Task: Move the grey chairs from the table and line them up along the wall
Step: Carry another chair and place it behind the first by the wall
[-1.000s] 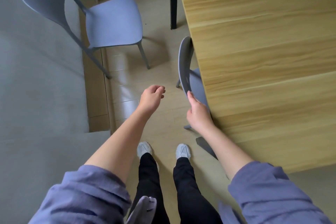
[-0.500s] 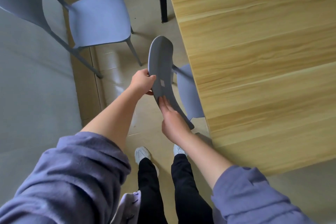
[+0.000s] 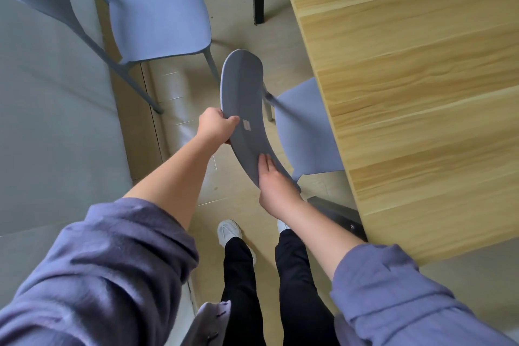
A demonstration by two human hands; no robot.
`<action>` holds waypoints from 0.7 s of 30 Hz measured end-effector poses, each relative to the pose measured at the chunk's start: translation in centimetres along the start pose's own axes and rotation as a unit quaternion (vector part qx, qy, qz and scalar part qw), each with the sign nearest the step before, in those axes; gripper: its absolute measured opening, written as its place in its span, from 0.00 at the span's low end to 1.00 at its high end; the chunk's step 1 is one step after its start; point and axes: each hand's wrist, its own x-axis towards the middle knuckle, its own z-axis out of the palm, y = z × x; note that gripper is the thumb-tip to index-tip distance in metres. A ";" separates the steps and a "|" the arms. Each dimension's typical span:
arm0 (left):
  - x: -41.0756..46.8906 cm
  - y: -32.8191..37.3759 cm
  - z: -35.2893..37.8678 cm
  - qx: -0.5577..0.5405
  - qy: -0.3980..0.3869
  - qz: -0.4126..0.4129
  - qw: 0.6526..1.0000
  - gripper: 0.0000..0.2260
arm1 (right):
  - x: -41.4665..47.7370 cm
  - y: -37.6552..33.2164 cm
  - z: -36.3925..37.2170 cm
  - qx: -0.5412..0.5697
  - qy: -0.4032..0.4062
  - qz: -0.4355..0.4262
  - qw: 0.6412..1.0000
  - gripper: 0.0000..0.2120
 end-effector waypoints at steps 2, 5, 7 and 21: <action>-0.2 -0.9 -0.8 0.000 -0.003 -0.004 1.000 0.08 | -0.1 -0.5 0.7 -0.005 -0.003 -0.004 1.000 0.37; -0.6 -2.1 -2.0 0.004 0.005 -0.008 1.000 0.08 | 0.1 -1.4 1.9 -0.003 -0.008 -0.013 1.000 0.38; -0.8 -2.7 -2.7 0.009 0.009 -0.006 1.000 0.10 | 0.1 -2.1 2.4 0.002 -0.010 -0.016 1.000 0.39; -1.9 -4.0 -6.5 0.083 0.021 0.023 0.996 0.12 | -0.3 -5.5 3.7 0.017 -0.021 -0.024 0.999 0.38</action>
